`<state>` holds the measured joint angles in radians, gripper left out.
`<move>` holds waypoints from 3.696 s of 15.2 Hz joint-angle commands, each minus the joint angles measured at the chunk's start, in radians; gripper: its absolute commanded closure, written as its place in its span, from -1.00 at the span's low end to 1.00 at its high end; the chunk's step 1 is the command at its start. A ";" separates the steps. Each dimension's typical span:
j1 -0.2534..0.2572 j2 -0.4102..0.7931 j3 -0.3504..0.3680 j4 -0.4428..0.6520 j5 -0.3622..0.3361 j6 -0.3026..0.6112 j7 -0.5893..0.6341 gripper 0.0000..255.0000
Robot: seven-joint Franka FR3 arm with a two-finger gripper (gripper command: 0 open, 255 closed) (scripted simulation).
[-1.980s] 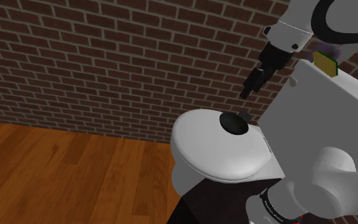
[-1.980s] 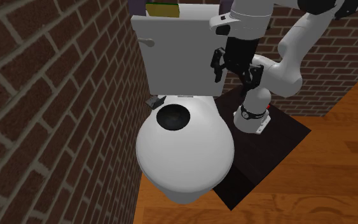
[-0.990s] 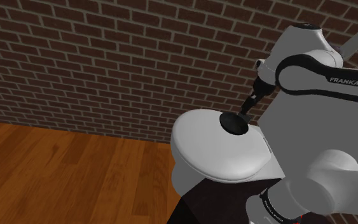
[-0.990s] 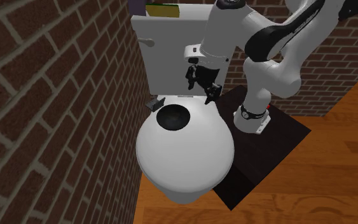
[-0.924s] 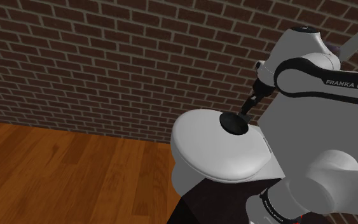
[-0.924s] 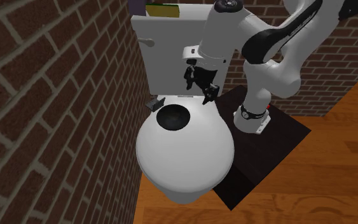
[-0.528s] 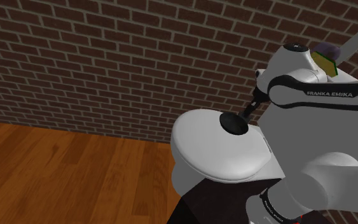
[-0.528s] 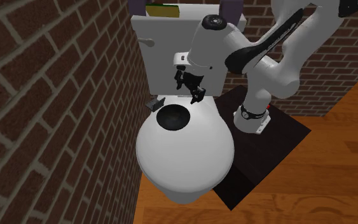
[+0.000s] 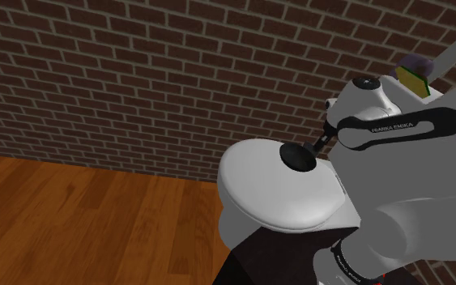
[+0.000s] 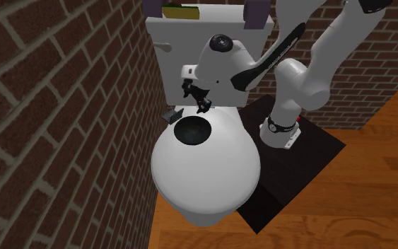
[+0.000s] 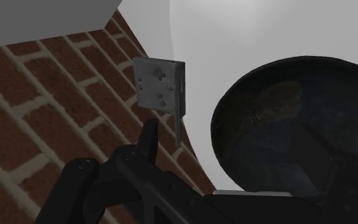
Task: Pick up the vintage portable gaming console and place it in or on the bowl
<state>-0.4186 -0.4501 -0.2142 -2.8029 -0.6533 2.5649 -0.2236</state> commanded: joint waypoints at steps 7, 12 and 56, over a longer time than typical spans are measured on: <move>-0.108 0.213 -0.016 0.063 -0.191 0.193 0.090 -1.00; -0.133 0.284 -0.016 0.084 -0.253 0.246 0.140 -1.00; -0.172 0.262 -0.038 0.033 -0.216 0.210 0.180 -1.00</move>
<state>-0.5908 -0.1880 -0.2521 -2.7693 -0.8689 2.7748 -0.0442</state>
